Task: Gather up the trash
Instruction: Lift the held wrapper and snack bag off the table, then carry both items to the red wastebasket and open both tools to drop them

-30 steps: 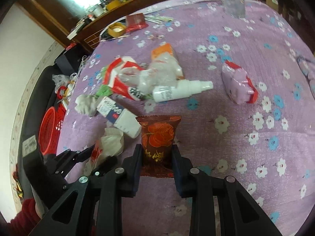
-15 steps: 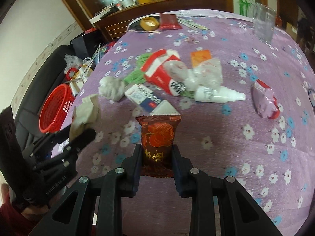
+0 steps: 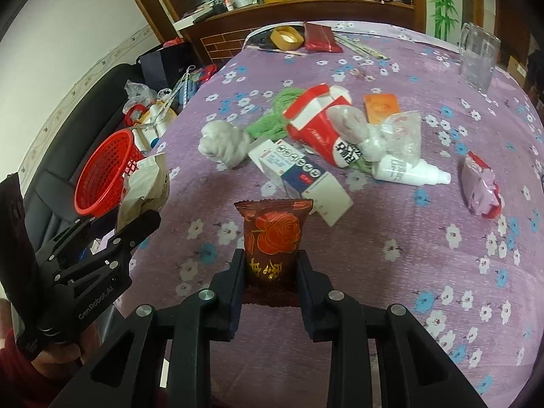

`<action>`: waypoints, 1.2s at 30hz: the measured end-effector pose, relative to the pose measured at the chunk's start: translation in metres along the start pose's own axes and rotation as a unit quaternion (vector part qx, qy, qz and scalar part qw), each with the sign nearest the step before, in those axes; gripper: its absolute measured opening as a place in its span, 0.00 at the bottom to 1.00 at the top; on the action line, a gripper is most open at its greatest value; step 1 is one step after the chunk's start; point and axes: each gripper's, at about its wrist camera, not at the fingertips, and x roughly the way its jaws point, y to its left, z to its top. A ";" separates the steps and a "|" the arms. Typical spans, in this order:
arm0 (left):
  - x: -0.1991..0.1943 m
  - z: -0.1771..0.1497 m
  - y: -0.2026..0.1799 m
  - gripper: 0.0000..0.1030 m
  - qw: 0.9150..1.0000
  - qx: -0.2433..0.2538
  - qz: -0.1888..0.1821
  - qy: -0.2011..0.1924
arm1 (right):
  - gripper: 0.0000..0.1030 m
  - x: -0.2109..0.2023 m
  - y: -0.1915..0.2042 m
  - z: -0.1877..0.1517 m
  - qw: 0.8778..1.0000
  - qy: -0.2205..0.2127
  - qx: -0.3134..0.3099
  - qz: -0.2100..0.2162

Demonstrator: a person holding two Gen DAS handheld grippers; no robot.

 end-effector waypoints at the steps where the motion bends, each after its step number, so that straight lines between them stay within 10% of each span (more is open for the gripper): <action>1: 0.000 0.000 0.003 0.43 1.000 -0.001 0.002 0.000 | 0.30 0.001 0.000 0.001 1.000 0.000 -0.001 0.001; 36: -0.015 0.001 0.081 0.43 0.998 -0.052 0.034 -0.024 | 0.30 0.032 0.070 0.026 0.998 0.021 -0.053 0.008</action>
